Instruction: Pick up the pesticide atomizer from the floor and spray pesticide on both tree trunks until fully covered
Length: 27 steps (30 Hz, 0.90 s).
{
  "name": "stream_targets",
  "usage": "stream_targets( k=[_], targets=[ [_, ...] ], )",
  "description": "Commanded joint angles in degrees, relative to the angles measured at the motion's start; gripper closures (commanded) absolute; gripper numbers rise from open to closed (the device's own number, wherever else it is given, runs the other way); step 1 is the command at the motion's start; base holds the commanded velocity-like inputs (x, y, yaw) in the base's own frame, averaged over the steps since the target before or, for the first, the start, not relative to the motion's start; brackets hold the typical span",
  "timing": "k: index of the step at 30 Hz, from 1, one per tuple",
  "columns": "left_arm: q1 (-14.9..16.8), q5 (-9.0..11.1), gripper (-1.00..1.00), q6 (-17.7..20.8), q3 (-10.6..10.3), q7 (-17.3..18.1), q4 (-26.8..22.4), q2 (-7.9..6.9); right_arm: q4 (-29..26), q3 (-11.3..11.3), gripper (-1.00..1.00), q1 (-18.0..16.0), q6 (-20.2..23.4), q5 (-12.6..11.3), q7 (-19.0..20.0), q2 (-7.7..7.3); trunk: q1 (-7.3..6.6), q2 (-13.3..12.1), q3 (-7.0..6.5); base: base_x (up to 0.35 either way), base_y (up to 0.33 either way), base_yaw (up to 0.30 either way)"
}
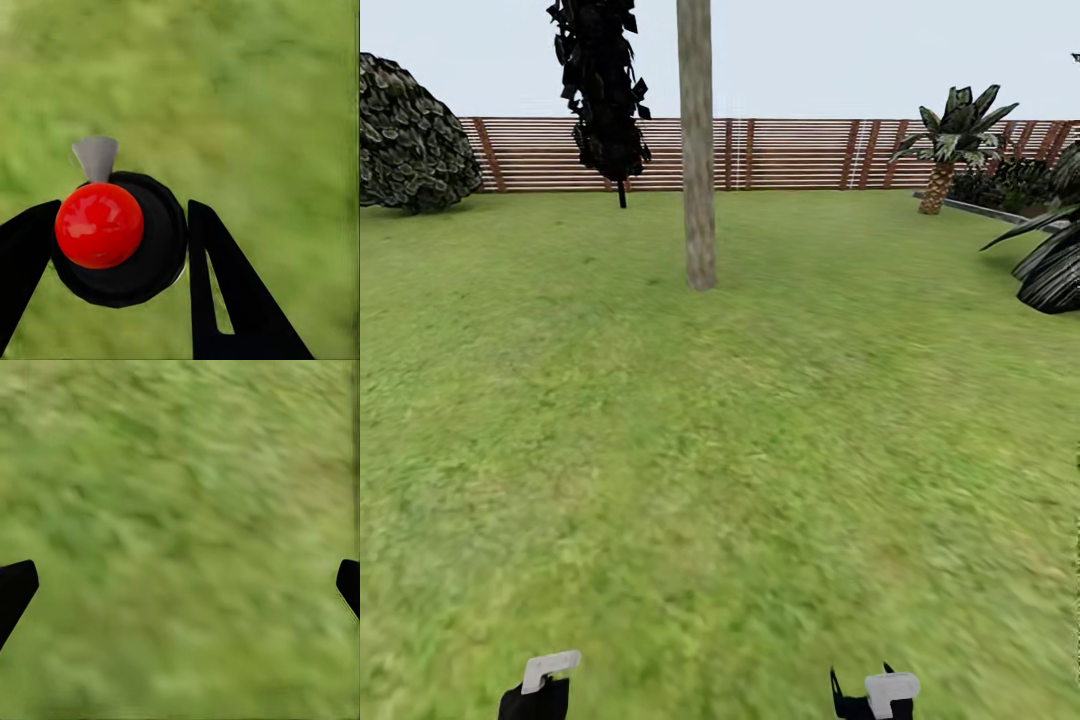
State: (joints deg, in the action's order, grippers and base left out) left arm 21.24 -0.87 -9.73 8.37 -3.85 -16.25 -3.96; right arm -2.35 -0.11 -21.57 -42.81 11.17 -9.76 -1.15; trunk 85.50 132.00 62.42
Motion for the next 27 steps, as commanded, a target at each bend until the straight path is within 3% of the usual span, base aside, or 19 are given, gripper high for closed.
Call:
stream_targets(
  k=[1, 14, 27],
  targets=[
    [0.01, -0.1, 1.0, -0.2, 0.07, -0.11, 0.04, 0.0, 0.07, 0.0, -1.0, -0.05, -0.08, 0.61, -0.52, 0.03, 0.02, 0.01, 0.02, 0.335, 0.082, -0.259],
    [-0.02, -0.1, 1.0, -0.2, 0.07, -0.11, 0.01, 0.0, 0.08, 0.11, -1.0, -0.05, -0.08, 0.64, -0.52, 0.09, 0.02, 0.01, -0.87, 0.335, 0.082, -0.184],
    [0.01, -0.1, 1.0, -0.2, 0.07, -0.11, 0.04, 0.0, 0.37, 0.2, -1.0, -0.05, -0.08, 0.73, -0.52, 0.09, 0.02, 0.01, -2.0, 0.335, 0.082, -0.028]
  ],
)
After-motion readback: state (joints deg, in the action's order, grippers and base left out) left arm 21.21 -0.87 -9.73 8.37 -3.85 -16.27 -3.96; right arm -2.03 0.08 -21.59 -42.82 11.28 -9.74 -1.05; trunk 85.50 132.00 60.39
